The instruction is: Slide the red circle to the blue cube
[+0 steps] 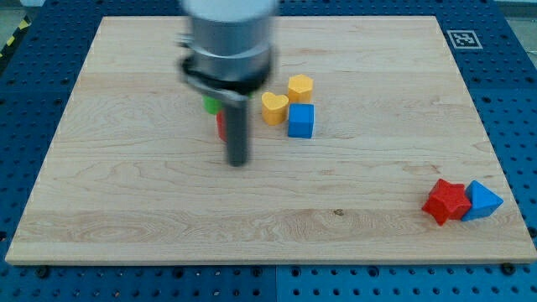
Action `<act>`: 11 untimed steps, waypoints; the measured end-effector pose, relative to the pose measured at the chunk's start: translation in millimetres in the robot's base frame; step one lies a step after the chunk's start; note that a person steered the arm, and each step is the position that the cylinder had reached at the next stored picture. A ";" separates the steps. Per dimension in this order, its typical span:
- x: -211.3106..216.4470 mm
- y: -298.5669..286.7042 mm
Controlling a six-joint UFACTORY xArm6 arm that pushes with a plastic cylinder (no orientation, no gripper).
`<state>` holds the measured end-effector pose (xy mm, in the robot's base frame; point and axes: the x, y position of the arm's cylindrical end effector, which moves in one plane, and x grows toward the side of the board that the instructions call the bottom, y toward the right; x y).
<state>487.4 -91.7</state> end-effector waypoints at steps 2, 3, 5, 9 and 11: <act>-35.6 -42.1; -37.5 -27.3; -38.9 39.8; -52.1 93.3; -21.3 104.0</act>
